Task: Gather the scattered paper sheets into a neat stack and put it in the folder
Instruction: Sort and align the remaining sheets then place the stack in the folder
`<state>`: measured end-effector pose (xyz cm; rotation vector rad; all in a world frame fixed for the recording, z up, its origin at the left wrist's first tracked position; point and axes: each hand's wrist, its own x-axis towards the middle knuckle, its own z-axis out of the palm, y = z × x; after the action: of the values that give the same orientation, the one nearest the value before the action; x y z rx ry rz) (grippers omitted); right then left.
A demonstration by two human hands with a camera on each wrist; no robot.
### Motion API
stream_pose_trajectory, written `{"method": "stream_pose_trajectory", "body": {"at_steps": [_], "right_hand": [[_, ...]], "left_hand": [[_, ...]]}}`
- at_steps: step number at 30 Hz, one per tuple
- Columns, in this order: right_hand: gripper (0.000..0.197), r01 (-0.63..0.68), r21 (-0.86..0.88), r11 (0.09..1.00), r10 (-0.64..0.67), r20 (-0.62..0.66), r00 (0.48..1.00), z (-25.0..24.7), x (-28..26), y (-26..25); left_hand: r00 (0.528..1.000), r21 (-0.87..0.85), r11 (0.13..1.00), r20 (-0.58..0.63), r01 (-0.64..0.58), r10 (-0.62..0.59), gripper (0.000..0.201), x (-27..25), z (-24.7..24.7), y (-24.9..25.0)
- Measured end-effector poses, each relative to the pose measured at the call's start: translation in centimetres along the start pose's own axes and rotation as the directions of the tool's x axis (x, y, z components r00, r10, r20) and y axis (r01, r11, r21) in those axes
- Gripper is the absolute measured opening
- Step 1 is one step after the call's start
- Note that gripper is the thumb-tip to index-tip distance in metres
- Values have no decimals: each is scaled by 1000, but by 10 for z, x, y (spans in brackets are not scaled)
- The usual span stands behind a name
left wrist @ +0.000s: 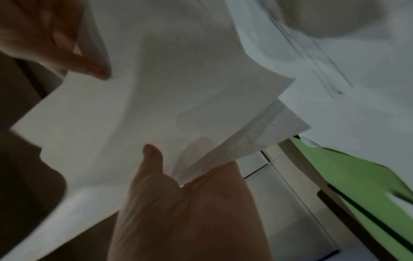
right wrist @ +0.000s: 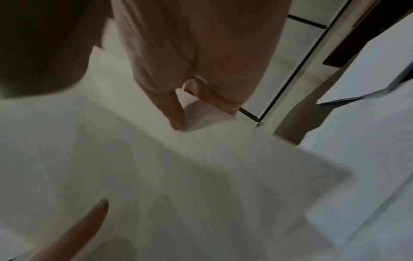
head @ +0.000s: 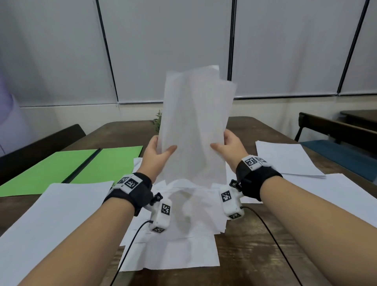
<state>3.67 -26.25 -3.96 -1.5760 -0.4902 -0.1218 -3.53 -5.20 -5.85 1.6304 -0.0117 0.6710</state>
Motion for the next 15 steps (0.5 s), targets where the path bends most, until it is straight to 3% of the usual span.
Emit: {"method": "stream_pose_trajectory", "body": {"at_steps": [3, 7, 11, 13, 15], "right_hand": [[33, -12, 15, 1000, 12, -8, 1000, 5, -2, -1], [51, -133, -41, 990, 133, -21, 991, 3, -13, 22], [35, -201, -65, 977, 198, -44, 979, 2, -18, 30], [25, -164, -67, 984, 158, -82, 984, -1, -15, 24], [22, -159, -61, 985, 152, -98, 984, -8, -11, 18]], "left_hand": [[998, 25, 999, -46, -29, 30, 37, -2, 2, -1], [997, 118, 993, -71, -6, 15, 40, -9, 1, -10], [998, 317, 948, -59, -6, 26, 18, -6, 2, -20], [998, 294, 956, -63, -9, 28, 16, 0, 4, -21], [998, 224, 972, -15, 65, -63, 22, 3, 7, -17]]}}
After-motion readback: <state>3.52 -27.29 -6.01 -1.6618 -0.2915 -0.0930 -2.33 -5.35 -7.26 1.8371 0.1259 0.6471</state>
